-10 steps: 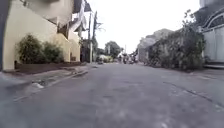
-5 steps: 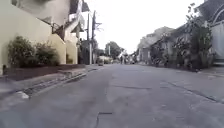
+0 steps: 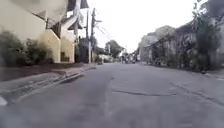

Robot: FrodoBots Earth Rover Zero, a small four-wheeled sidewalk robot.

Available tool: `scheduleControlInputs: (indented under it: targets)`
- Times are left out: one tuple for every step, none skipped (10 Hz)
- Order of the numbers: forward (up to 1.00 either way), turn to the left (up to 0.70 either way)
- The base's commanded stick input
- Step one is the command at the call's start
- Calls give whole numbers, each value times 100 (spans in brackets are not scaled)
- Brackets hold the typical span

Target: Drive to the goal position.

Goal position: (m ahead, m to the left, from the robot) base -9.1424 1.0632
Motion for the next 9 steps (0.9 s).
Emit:
scheduleControlInputs:
  targets:
    - [100,4]
    - [100,4]
    - [100,4]
    - [100,-18]
    - [100,-36]
    - [100,-27]
    - [100,4]
    - [100,-21]
    - [100,-18]
